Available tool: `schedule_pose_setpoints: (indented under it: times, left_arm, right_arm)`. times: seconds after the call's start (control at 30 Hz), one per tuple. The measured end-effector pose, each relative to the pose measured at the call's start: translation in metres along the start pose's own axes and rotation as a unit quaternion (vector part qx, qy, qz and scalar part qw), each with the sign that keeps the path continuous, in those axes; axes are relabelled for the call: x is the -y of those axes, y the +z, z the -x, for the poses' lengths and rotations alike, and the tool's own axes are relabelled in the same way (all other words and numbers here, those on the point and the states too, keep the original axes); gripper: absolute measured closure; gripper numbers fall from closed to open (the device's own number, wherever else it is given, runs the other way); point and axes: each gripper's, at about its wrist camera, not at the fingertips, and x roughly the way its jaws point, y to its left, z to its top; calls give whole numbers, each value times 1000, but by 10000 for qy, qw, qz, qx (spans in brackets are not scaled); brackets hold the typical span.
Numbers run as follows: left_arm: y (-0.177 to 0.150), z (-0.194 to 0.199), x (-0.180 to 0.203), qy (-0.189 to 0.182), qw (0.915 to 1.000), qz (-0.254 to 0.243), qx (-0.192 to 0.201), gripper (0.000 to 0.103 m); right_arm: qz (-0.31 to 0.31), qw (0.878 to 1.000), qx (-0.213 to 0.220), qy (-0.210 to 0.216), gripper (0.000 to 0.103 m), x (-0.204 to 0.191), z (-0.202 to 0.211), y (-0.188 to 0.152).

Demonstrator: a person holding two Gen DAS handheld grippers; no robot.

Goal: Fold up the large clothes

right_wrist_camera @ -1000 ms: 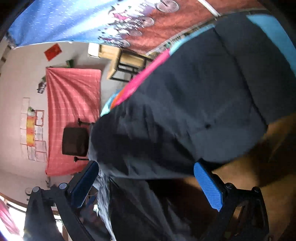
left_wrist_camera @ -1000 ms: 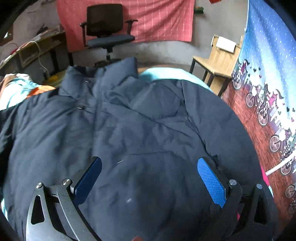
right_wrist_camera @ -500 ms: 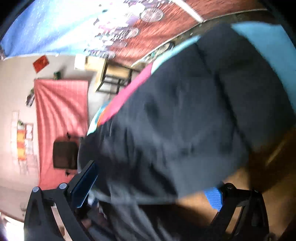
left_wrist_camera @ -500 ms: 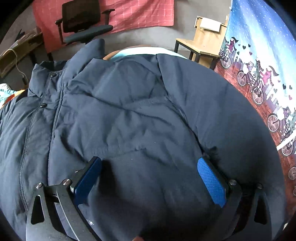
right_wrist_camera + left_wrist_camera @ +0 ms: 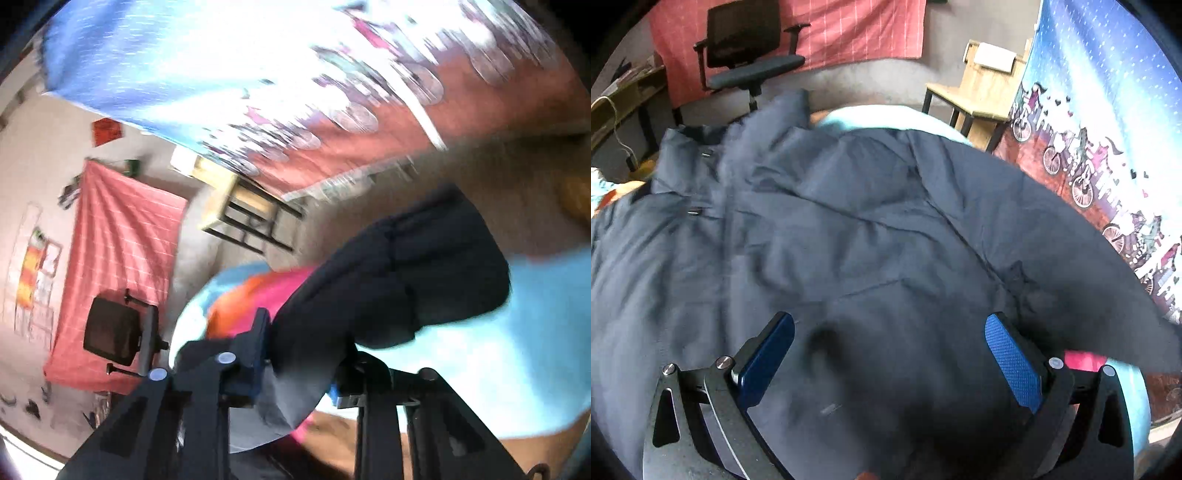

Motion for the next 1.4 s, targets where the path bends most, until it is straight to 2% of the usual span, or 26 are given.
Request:
schedule_pose_setpoints:
  times: [0.03, 0.13, 0.23, 0.3, 0.37, 0.43, 0.47, 0.53, 0.6, 0.67, 0.73, 0.83, 0.87, 0.93, 0.97, 1.07, 1.17, 1.2, 1.27, 1.3, 1.33, 1.4]
  left_arm:
    - [-3, 13, -10, -27, 10000, 17, 79, 2]
    - [-9, 40, -31, -23, 9996, 173, 239, 2]
    - [-12, 61, -51, 77, 9988, 383, 290, 2]
    - [-17, 77, -70, 119, 9976, 574, 371, 2]
    - [-20, 89, -85, 185, 9960, 768, 429, 2]
    - [-29, 104, -107, 252, 9931, 1016, 523, 2]
    - [-32, 112, -119, 281, 9915, 1138, 560, 2]
    - [-47, 132, -147, 367, 9868, 1436, 650, 2]
    - [-61, 152, -174, 406, 9815, 1709, 758, 2]
    - [-76, 172, -200, 410, 9748, 2009, 878, 2]
    - [-90, 188, -223, 389, 9683, 2269, 974, 2]
    - [-112, 211, -253, 323, 9588, 2569, 1171, 2]
    - [-117, 217, -260, 325, 9566, 2632, 1205, 2]
    - [-126, 226, -271, 332, 9523, 2772, 1230, 2]
    - [-131, 229, -275, 314, 9506, 2830, 1239, 2]
    - [-138, 237, -286, 254, 9469, 2945, 1267, 2]
    - [-143, 240, -285, 226, 9442, 3016, 1303, 2]
    - [-143, 240, -286, 220, 9439, 3020, 1315, 2]
    - [-139, 239, -285, 194, 9437, 3011, 1354, 2]
    - [-137, 237, -282, 188, 9445, 2988, 1356, 2]
    - [-135, 233, -280, 200, 9457, 2954, 1344, 2]
    - [-131, 224, -277, 230, 9476, 2897, 1330, 2]
  right_arm:
    - [230, 9996, 178, 72, 87, -17, 3, 8]
    - [1099, 9918, 573, 309, 89, -84, 7, 26]
    - [2084, 9712, 947, 658, 90, -161, 18, 20]
    - [2823, 9475, 1093, 1029, 90, -220, 27, 1]
    - [3555, 9174, 1071, 1429, 90, -270, 34, -28]
    - [4398, 8723, 1003, 1886, 90, -322, 39, -80]
    - [4651, 8568, 949, 2015, 90, -336, 40, -99]
    - [5353, 8089, 803, 2293, 90, -369, 40, -160]
    - [5841, 7699, 529, 2515, 91, -390, 36, -216]
    - [6189, 7364, 225, 2725, 91, -400, 29, -272]
    - [6434, 7115, -92, 2822, 91, -407, 19, -318]
    - [6703, 6829, -658, 2829, 91, -405, 1, -384]
    - [6828, 6698, -863, 2788, 91, -402, -8, -409]
    - [6994, 6538, -1106, 2667, 91, -391, -21, -439]
    - [7144, 6381, -1334, 2542, 90, -385, -32, -462]
    - [7397, 6082, -1782, 2263, 88, -362, -56, -508]
    - [7642, 5772, -2187, 1872, 87, -334, -79, -540]
    - [7681, 5709, -2269, 1807, 86, -323, -79, -543]
    - [7724, 5627, -2331, 1803, 79, -312, -80, -545]
    - [7690, 5629, -2379, 1875, 66, -300, -73, -533]
    - [7612, 5643, -2495, 1997, 40, -299, -69, -526]
    - [7433, 5707, -2700, 2212, 5, -294, -57, -508]
